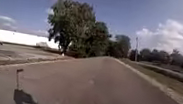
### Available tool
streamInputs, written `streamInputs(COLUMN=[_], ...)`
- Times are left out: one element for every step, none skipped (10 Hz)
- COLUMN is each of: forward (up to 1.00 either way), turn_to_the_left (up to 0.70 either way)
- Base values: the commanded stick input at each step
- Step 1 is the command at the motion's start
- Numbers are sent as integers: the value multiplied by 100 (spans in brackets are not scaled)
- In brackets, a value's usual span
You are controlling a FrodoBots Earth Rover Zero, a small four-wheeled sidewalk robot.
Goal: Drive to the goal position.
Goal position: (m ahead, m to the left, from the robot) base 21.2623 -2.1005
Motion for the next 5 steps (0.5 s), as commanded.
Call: streamInputs(forward=[70,70,70,70,70], turn_to_the_left=[0,0,0,0,0])
